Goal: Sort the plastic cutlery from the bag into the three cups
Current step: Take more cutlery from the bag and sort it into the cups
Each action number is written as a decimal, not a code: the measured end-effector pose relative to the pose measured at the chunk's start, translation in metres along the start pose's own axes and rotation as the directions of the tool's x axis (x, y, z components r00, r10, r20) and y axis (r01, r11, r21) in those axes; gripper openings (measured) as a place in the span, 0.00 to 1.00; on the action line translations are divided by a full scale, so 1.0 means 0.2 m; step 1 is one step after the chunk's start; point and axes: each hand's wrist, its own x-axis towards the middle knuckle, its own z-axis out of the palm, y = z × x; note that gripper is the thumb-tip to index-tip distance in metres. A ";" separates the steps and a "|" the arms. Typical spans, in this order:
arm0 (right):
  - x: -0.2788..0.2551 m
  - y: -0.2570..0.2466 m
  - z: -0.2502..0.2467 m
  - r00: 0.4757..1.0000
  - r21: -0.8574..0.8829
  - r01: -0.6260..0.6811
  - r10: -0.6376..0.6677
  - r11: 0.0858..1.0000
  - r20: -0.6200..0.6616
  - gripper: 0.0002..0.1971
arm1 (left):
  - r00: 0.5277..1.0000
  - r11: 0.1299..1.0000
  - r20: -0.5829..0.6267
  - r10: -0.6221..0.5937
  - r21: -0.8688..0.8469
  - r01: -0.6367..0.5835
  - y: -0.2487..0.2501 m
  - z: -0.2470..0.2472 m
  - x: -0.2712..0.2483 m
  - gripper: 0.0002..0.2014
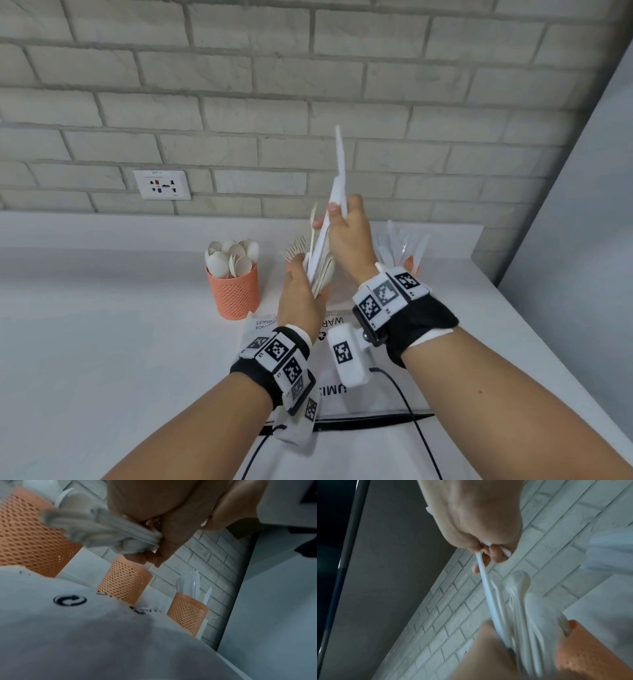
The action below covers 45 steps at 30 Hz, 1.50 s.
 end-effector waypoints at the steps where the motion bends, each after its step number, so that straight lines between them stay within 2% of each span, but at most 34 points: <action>1: 0.02 -0.01 -0.02 0.999 0.017 0.028 -0.027 0.999 -0.039 0.03 | 1.000 1.000 0.007 -0.015 -0.021 0.015 -0.01 0.01 -0.01 0.32; 4: 0.09 -0.03 -0.10 0.990 0.097 0.067 -0.053 0.993 -0.134 0.04 | 0.998 0.995 0.031 -0.061 -0.077 0.064 -0.01 0.03 -0.01 0.30; 8: 0.16 -0.02 -0.24 0.995 0.248 -0.014 0.038 0.969 -0.092 0.05 | 0.997 0.986 0.032 -0.076 -0.145 0.080 -0.01 0.04 0.01 0.28; 11: 0.19 0.03 -0.34 0.994 0.233 -0.026 0.050 0.972 -0.096 0.06 | 0.996 0.985 0.033 -0.077 -0.150 0.081 0.00 0.06 0.01 0.27; 15: 0.25 0.13 -0.47 0.960 0.166 0.093 -0.044 0.982 -0.278 0.10 | 0.995 0.983 0.046 -0.086 -0.158 0.092 -0.01 0.07 0.00 0.29; 18: 0.27 0.23 -0.52 0.945 0.111 0.120 -0.079 0.987 -0.318 0.11 | 0.995 0.980 0.050 -0.084 -0.176 0.092 -0.01 0.07 -0.01 0.29; 24: 0.25 0.45 -0.49 0.987 0.084 0.001 0.012 0.996 -0.159 0.06 | 0.997 0.982 0.019 -0.079 -0.169 0.081 0.02 0.04 -0.03 0.29; 26: 0.25 0.50 -0.48 0.992 -0.008 -0.027 0.026 1.000 -0.122 0.06 | 0.997 0.984 0.016 -0.080 -0.161 0.081 0.02 0.04 -0.02 0.27; 29: 0.25 0.56 -0.47 0.998 -0.149 -0.002 -0.007 0.989 -0.059 0.08 | 0.997 0.985 0.017 -0.080 -0.149 0.081 0.02 0.04 -0.01 0.25; 32: 0.24 0.60 -0.46 0.996 -0.273 -0.061 0.074 0.960 0.039 0.09 | 0.996 0.985 0.015 -0.084 -0.149 0.085 0.02 0.03 -0.01 0.24; 34: 0.25 0.61 -0.46 0.977 -0.341 -0.148 0.191 0.928 0.096 0.12 | 0.996 0.986 0.015 -0.087 -0.142 0.089 0.01 0.03 0.00 0.24; 38: 0.30 0.57 -0.47 0.879 -0.518 -0.295 0.440 0.803 0.182 0.26 | 0.996 0.988 0.017 -0.090 -0.124 0.091 0.00 0.03 0.00 0.23; 39: 0.30 0.55 -0.47 0.888 -0.520 -0.274 0.420 0.809 0.186 0.26 | 0.996 0.989 0.015 -0.087 -0.122 0.088 0.00 0.03 0.00 0.22; 40: 0.30 0.51 -0.47 0.924 -0.494 -0.234 0.349 0.838 0.155 0.25 | 0.996 0.989 0.014 -0.085 -0.121 0.086 0.00 0.02 0.01 0.22; 41: 0.30 0.47 -0.46 0.973 -0.446 -0.156 0.216 0.881 0.087 0.23 | 0.996 0.988 0.015 -0.086 -0.124 0.087 0.00 0.02 0.01 0.23; 42: 0.29 0.43 -0.44 0.999 -0.388 -0.042 0.044 0.921 -0.003 0.22 | 0.996 0.988 0.018 -0.085 -0.130 0.087 0.00 0.02 0.01 0.23; 43: 0.28 0.37 -0.41 0.991 -0.327 0.083 -0.112 0.941 -0.068 0.19 | 0.997 0.988 0.022 -0.079 -0.134 0.082 0.00 0.02 0.01 0.24; 44: 0.26 0.32 -0.37 0.977 -0.263 0.170 -0.196 0.950 -0.077 0.16 | 0.997 0.988 0.025 -0.067 -0.136 0.070 0.00 0.02 0.00 0.26; 45: 0.24 0.25 -0.32 0.974 -0.210 0.214 -0.225 0.954 -0.028 0.12 | 0.998 0.989 0.030 -0.053 -0.135 0.056 0.00 0.02 0.00 0.27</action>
